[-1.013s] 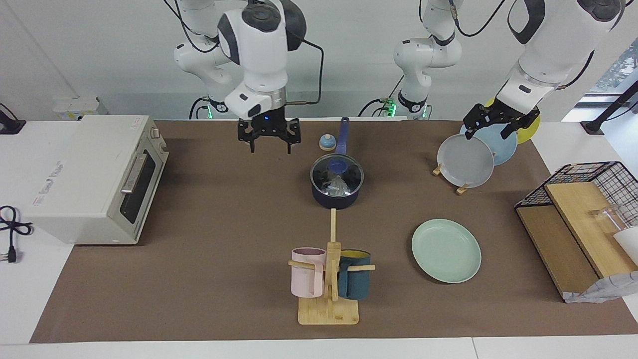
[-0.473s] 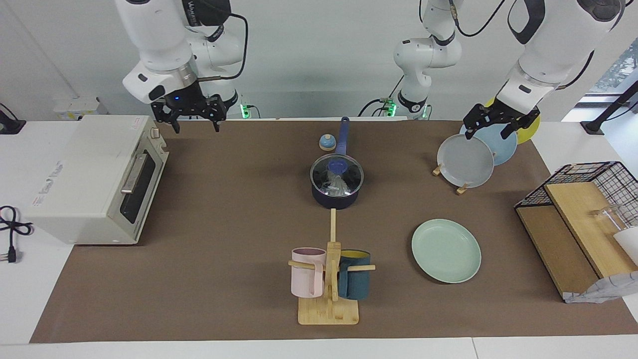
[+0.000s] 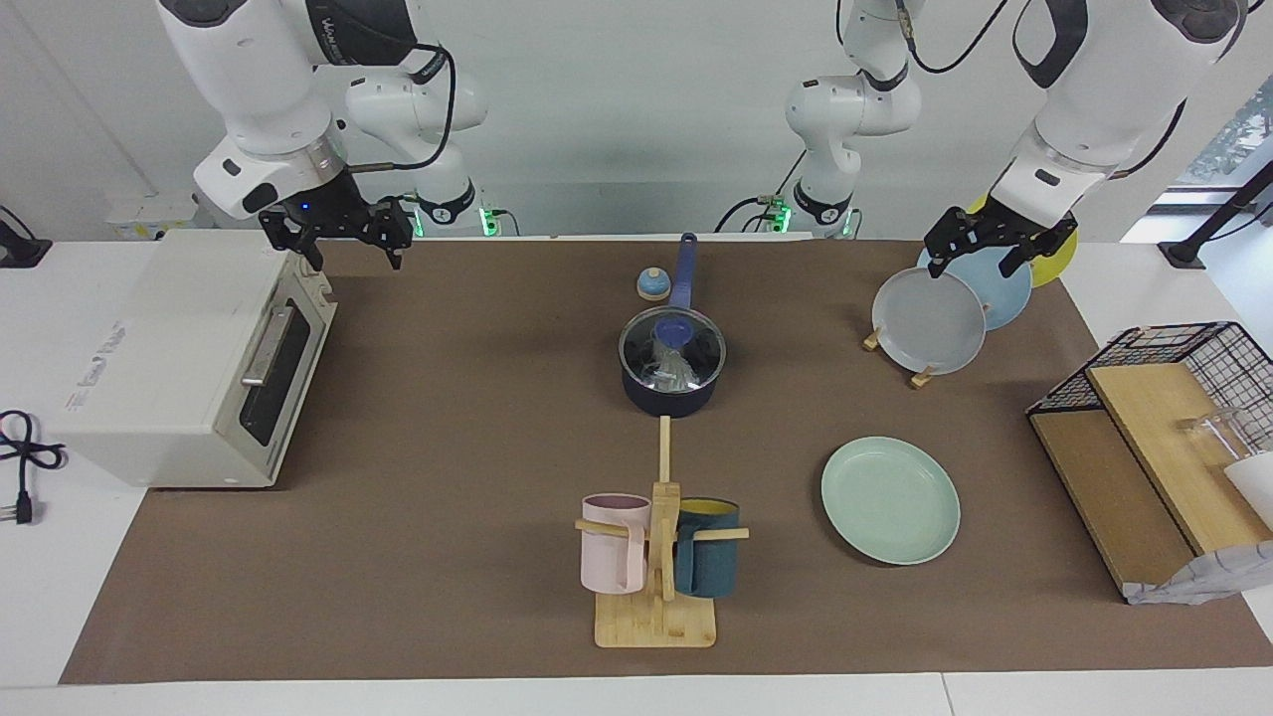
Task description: Transfer vermicelli from plate to pot
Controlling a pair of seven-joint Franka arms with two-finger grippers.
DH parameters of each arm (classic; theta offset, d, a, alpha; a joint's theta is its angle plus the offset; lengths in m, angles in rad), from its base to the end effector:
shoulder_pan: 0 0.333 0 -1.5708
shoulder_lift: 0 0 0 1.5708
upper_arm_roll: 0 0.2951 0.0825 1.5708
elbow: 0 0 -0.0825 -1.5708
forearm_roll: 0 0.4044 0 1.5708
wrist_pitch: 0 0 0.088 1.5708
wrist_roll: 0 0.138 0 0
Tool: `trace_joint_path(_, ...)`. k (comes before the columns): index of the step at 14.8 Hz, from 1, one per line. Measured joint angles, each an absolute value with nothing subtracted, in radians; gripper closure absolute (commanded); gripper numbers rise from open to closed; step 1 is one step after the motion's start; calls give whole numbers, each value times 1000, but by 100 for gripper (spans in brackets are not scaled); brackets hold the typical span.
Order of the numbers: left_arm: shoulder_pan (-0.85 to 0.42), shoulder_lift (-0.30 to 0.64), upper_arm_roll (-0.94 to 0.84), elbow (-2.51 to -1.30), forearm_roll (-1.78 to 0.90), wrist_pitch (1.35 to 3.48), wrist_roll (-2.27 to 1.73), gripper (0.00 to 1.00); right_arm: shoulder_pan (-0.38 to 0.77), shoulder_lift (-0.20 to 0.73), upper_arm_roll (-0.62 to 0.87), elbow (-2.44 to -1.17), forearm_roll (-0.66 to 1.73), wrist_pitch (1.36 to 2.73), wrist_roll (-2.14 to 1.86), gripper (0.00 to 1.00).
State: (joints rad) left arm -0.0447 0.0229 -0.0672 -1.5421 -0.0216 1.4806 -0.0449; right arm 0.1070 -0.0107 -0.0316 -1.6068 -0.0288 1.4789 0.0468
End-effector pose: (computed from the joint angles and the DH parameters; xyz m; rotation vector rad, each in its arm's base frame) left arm 0.5653 -0.0663 0.5661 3.1205 -0.1063 -0.1342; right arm 0.5557 0.0377 0.5539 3.1006 0.0429 -0.1789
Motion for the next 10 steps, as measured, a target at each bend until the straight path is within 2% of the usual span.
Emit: trace_joint_path(10, -45, 23, -67, -1542, -22, 1481, -45, 0, 60, -30, -41, -1632, -31, 1497, 32, 0)
